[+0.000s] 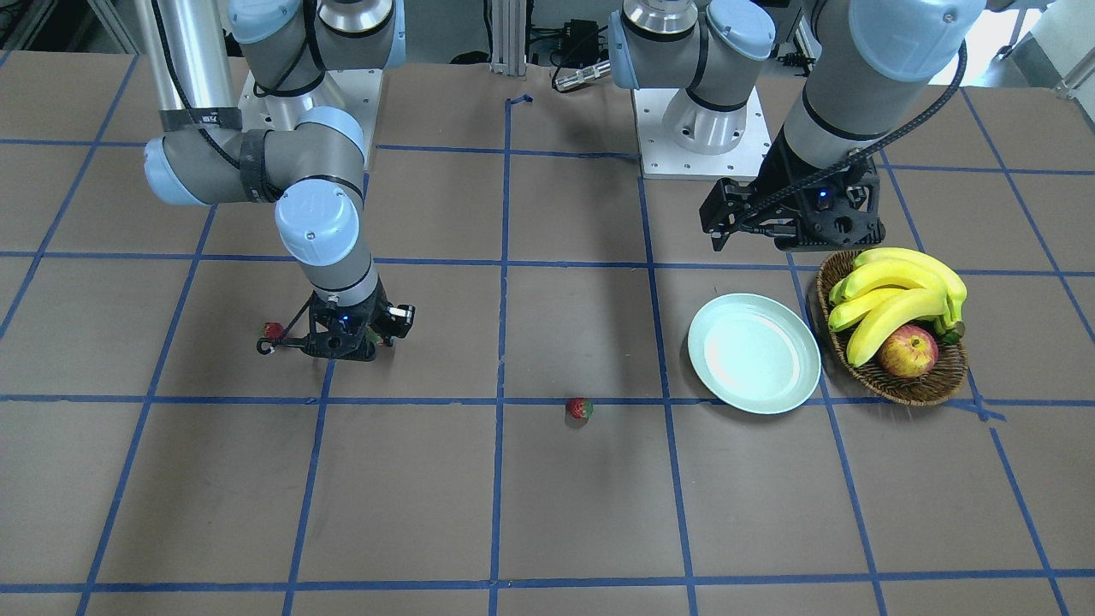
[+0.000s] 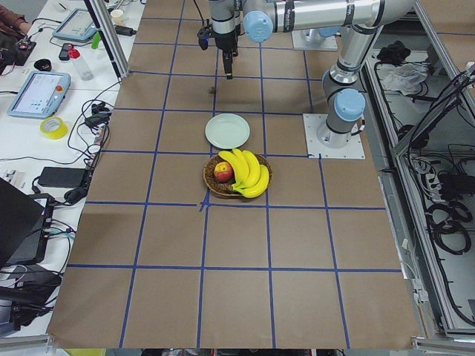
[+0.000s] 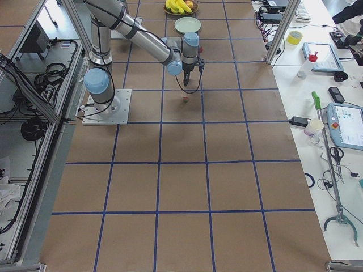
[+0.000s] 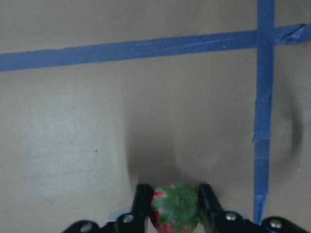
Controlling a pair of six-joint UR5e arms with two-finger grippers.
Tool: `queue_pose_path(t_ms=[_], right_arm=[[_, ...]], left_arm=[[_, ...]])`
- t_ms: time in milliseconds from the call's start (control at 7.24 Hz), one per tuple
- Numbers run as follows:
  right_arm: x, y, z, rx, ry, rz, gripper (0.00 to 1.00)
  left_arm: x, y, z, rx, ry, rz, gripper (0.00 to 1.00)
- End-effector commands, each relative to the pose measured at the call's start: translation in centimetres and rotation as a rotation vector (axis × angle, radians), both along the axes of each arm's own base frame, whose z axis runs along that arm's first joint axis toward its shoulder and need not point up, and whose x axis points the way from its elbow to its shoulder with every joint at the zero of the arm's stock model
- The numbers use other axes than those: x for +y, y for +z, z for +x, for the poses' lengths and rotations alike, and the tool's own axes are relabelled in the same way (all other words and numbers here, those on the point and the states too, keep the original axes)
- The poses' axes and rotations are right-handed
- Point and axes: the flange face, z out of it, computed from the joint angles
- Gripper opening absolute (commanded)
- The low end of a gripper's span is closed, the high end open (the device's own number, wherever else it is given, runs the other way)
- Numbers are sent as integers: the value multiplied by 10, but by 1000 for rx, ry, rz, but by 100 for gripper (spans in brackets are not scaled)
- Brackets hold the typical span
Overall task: Collect all strawberries into plate
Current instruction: 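Move the right gripper to the second strawberry and grasp it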
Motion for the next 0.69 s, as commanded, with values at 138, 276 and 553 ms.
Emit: queue_pose_path(t_ms=[138, 276, 553], right_arm=[[-5, 11, 15, -42, -3, -24, 7], [-12, 21, 25, -42, -20, -14, 7], [-21, 41, 93, -66, -92, 3, 9]], left_arm=[[0, -1, 0, 0, 0, 1, 100], [0, -1, 0, 0, 0, 1, 100], [0, -1, 0, 0, 0, 1, 100]])
